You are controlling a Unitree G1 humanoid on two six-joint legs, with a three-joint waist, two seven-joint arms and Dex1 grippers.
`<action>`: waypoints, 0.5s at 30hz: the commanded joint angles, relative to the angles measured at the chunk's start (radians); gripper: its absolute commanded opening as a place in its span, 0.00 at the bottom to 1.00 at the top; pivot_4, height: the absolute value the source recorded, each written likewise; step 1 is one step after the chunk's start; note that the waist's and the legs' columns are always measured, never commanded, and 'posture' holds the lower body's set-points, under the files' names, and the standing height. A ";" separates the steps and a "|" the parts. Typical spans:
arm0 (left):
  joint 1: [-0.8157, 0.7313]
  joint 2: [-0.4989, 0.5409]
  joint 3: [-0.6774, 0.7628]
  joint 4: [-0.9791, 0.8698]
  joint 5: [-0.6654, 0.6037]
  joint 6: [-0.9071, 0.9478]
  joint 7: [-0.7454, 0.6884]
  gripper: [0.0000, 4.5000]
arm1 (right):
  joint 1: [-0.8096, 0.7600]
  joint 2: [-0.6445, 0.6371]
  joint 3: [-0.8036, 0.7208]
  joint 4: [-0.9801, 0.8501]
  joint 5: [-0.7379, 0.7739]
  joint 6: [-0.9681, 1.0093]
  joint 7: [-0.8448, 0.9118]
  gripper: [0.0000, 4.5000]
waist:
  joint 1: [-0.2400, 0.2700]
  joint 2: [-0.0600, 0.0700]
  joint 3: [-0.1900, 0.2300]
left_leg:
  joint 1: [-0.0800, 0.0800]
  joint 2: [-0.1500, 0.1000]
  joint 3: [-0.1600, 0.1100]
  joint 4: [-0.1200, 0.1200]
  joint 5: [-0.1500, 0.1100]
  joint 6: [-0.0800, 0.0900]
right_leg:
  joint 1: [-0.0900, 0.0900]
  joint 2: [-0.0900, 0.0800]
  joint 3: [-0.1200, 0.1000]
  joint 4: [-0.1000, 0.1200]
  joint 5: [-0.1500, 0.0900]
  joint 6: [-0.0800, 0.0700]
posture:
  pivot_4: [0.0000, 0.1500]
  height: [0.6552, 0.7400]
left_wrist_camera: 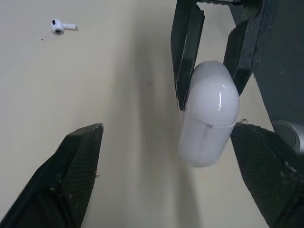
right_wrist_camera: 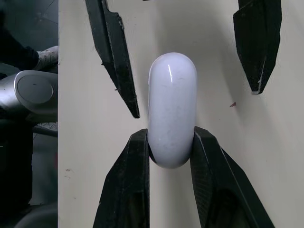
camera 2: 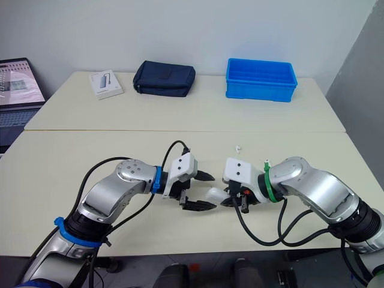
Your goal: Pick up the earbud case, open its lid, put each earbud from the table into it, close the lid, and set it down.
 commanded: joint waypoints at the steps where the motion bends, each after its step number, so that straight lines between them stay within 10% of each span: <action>1: -0.017 -0.005 0.004 -0.012 -0.021 -0.003 -0.018 0.74 | -0.019 0.004 -0.044 -0.027 -0.010 0.010 0.010 0.17 | 0.000 0.000 0.000 | 0.000 0.000 0.000 0.000 0.000 0.000 | 0.000 0.000 0.000 0.000 0.000 0.000 | 1.00 1.00; 9: 0.005 -0.002 -0.017 -0.028 -0.019 0.006 -0.032 0.21 | -0.013 0.029 -0.056 -0.039 -0.021 0.027 0.013 0.17 | 0.000 0.000 0.000 | 0.000 0.000 0.000 0.001 0.000 0.000 | 0.000 0.000 0.000 0.001 0.000 0.000 | 1.00 1.00; 15: 0.007 -0.004 -0.007 -0.015 -0.013 0.001 -0.023 0.18 | 0.005 0.030 -0.061 -0.045 -0.028 0.009 0.024 0.17 | 0.000 0.000 0.000 | 0.000 0.000 -0.001 0.002 0.000 0.000 | 0.000 0.000 0.000 0.002 0.000 0.000 | 1.00 1.00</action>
